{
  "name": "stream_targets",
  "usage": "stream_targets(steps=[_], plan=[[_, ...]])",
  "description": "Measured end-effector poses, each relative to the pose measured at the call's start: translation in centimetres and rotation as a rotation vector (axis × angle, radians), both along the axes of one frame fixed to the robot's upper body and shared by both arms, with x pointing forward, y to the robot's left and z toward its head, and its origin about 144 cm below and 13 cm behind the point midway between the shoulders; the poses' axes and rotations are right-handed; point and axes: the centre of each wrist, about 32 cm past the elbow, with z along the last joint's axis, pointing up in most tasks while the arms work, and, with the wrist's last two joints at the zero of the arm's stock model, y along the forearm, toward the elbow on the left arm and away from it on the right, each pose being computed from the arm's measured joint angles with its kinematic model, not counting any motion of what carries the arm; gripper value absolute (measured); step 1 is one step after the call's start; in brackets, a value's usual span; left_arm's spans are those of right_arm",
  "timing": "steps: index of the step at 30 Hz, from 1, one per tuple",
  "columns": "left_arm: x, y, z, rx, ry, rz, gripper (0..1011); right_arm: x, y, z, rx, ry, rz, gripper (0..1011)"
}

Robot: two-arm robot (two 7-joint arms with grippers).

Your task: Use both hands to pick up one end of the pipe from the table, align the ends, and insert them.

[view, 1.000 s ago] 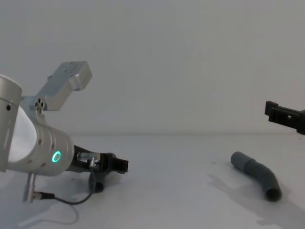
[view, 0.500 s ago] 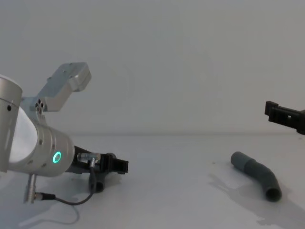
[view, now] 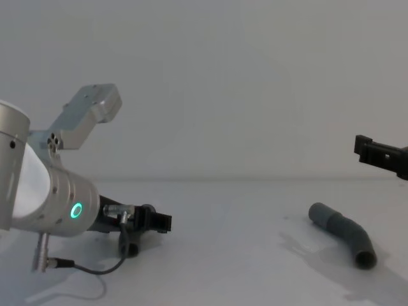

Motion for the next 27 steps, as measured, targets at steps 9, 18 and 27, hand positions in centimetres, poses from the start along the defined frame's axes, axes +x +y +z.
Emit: stream_targets(steps=[9, 18, 27], plan=[[0.01, 0.0, -0.05, -0.004, 0.003, -0.001, 1000, 0.0, 0.0, 0.0, 0.0, 0.0, 0.0, 1002], [0.01, 0.02, -0.1, -0.008, 0.005, -0.004, 785, 0.0, 0.0, 0.0, 0.0, 0.0, 0.0, 1002], [0.02, 0.03, -0.14, -0.011, 0.006, -0.005, 499, 0.0, 0.0, 0.0, 0.0, 0.0, 0.0, 1001]])
